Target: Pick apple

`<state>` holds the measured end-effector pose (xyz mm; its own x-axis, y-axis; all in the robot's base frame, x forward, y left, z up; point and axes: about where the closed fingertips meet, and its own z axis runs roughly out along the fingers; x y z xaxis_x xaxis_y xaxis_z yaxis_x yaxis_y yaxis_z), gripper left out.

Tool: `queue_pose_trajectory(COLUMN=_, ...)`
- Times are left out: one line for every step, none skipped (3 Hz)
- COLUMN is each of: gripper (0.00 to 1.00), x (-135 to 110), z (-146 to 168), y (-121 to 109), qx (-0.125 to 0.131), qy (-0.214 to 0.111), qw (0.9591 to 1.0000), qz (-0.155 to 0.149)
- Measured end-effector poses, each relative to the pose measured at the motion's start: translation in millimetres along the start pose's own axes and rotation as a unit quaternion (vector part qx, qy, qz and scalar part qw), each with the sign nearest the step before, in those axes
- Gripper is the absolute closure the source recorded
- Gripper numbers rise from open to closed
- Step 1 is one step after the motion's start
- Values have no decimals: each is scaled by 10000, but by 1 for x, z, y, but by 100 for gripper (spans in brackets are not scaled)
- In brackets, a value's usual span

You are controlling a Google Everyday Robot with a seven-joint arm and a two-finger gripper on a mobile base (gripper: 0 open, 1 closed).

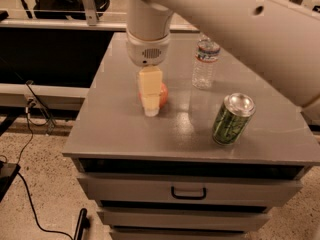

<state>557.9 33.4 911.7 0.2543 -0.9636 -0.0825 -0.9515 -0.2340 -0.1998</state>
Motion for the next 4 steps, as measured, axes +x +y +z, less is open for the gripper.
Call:
queue_pose_trajectory(gripper=0, x=15, z=25, y=-13, qx=-165, qy=-58, qw=9995, qz=251)
queue_pose_trajectory(gripper=0, x=27, z=42, y=-18, qx=-251, qy=-171, qw=9986, qz=428)
queue_pose_trajectory(gripper=18, x=35, z=51, y=-19, qx=-223, qy=-311, qw=9978, qz=534)
queue_pose_trajectory(gripper=41, x=36, z=47, y=-19, qx=-160, qy=-432, qw=9974, qz=545)
